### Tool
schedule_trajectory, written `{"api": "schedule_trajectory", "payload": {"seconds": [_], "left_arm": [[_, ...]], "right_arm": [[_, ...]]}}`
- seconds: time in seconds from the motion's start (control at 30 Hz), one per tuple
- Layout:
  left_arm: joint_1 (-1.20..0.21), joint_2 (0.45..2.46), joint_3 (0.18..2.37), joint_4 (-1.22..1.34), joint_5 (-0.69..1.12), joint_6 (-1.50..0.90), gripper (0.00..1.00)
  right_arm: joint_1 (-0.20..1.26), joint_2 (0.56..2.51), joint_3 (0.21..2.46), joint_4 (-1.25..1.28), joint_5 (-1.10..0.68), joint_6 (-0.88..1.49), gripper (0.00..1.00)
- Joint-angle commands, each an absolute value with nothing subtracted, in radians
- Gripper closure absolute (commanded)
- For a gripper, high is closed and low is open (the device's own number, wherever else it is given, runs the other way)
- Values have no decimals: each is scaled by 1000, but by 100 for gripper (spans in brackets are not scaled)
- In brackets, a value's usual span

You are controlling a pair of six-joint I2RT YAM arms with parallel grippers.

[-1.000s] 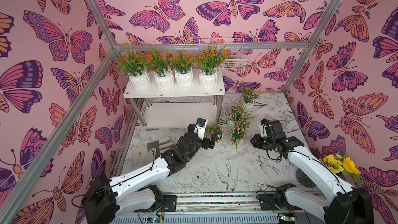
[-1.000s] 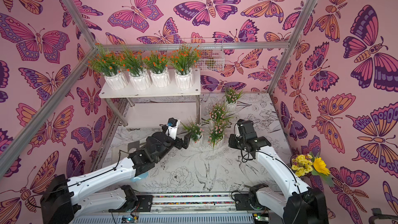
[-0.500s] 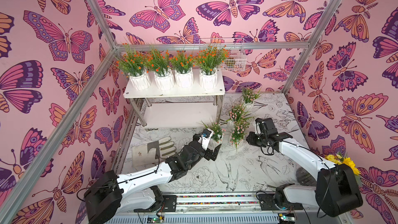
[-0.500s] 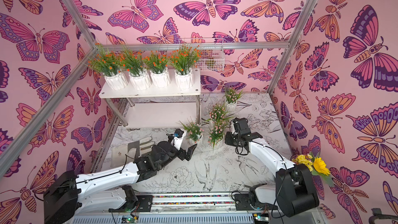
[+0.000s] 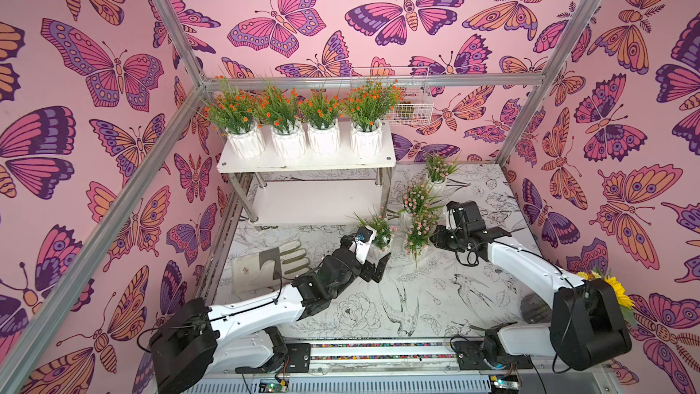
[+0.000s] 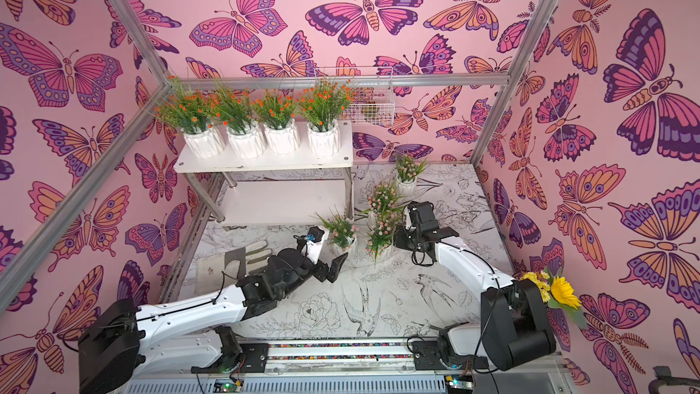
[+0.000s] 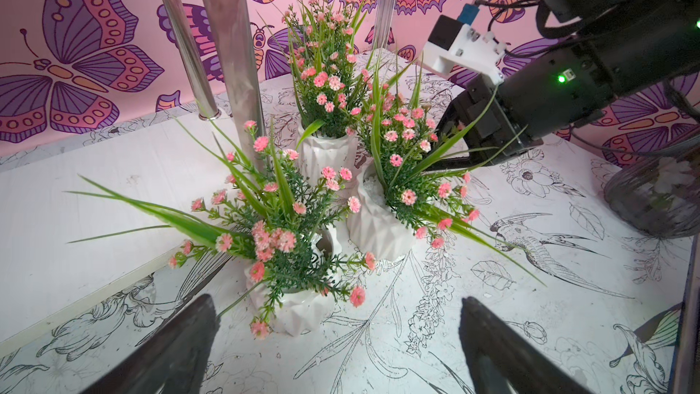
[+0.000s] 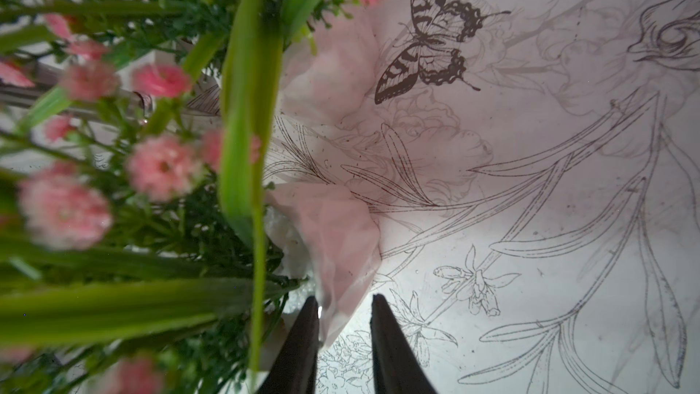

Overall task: Place the baby's breath potted plants on the rack by color
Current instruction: Pick up the baby's breath potted plant from the center of the board.

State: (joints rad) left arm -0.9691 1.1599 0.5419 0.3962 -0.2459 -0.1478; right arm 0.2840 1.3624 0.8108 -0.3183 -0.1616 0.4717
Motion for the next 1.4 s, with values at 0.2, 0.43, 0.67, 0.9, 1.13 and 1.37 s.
{"api": "schedule_trajectory", "payload": {"seconds": [0.2,0.43,0.67,0.9,1.13,1.37], "left_arm": [[-976,1172,545,413,-230,-158,0],[-980,1181,543,414,-223,-161,0],[-987,1170,532,414,-218,-158,0],[-994,1139,505,414,-218,-156,0],[-1005,1107,474,413,-236,-160,0],[-1019,1100,456,414,-243,-154,0]], "right_arm": [[319,1431,863,-296,-153,471,73],[352,1462,880,-320,-88,471,73],[380,1493,885,-342,-26,476,77],[382,1494,900,-378,-12,465,92],[382,1420,908,-430,-35,449,98],[382,1302,927,-528,-83,421,99]]}}
